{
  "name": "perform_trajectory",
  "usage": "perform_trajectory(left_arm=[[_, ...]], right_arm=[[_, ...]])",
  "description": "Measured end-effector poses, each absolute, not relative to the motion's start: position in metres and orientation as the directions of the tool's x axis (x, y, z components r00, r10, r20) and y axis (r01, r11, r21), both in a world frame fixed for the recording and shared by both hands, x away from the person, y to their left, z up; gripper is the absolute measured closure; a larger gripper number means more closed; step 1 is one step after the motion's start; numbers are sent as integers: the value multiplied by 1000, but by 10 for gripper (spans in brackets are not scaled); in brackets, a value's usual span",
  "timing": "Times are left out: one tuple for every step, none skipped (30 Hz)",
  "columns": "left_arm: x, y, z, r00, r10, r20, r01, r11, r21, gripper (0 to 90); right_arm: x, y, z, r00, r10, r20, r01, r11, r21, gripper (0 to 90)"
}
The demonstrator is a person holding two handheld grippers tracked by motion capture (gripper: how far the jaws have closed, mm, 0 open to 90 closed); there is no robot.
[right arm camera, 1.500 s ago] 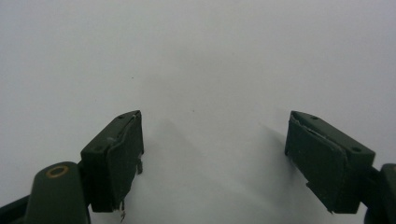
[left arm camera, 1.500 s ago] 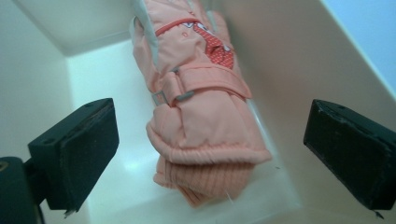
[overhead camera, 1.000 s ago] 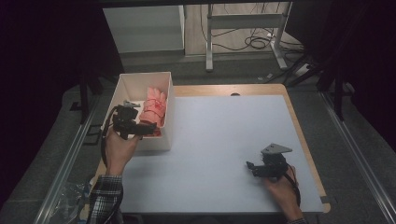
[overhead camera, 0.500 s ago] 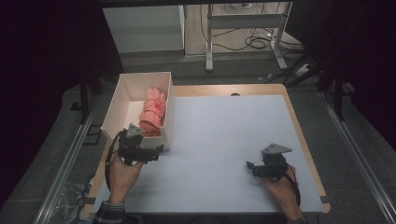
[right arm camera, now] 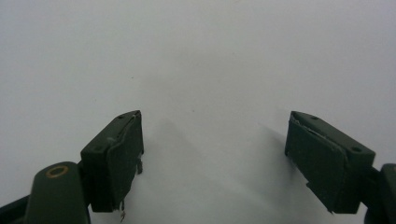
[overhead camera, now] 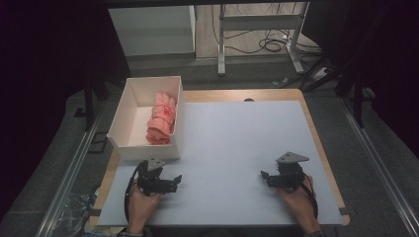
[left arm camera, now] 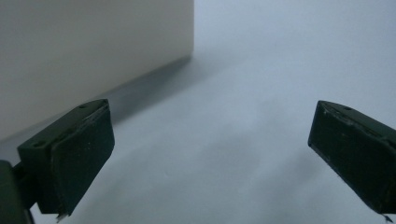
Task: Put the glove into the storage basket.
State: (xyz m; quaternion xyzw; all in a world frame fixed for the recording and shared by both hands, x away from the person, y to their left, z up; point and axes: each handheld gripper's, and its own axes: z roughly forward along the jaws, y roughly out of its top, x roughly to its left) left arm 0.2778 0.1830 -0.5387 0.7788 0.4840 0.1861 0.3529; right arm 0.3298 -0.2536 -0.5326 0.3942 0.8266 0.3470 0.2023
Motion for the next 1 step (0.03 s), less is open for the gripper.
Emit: perform_trajectory(left_arm=[[278,183,-540,463,885,-49,624,-287,727,6]], right_arm=[[330,-254,-533,-607,792,-61,511,448,733,198]])
